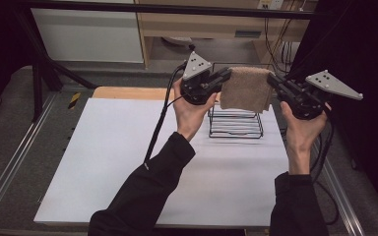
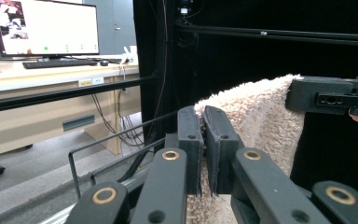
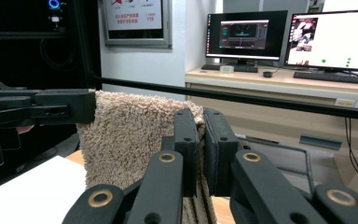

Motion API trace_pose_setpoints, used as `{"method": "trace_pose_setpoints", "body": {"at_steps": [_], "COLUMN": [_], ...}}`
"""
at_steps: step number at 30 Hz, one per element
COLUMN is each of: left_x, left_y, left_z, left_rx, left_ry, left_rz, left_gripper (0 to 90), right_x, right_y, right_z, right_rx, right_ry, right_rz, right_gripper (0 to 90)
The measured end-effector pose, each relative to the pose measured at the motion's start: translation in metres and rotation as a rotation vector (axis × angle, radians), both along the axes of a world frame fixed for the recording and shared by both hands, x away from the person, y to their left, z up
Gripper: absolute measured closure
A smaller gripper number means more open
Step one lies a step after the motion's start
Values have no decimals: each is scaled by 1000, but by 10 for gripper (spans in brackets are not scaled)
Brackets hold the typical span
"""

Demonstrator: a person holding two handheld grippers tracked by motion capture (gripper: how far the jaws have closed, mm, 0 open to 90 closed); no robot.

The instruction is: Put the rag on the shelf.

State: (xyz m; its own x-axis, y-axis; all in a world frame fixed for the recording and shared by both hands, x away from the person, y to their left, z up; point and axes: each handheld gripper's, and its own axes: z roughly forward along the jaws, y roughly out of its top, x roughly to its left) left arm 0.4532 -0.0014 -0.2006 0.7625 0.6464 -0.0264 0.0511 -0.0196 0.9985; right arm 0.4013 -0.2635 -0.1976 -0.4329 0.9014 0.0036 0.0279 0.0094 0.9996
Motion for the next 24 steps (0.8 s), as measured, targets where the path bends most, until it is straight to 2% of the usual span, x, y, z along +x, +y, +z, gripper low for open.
{"method": "trace_pose_setpoints", "body": {"at_steps": [4, 12, 20, 24], "left_x": [4, 17, 29, 38], "left_y": [-2, -2, -6, -7], "left_z": [6, 10, 18, 21], "left_rx": [-13, -30, -24, -32], "left_ry": [-7, 5, -10, 0], "left_rz": [-3, 6, 32, 34], "left_gripper": [855, 855, 855, 855], "right_x": [6, 17, 32, 41], "right_y": [-1, -1, -1, -1], "right_z": [5, 11, 18, 21], "right_rx": [6, 5, 0, 5], "right_ry": [-8, -17, -26, -30], "right_rz": [-9, -14, -20, -25], "right_gripper": [849, 849, 849, 849]}}
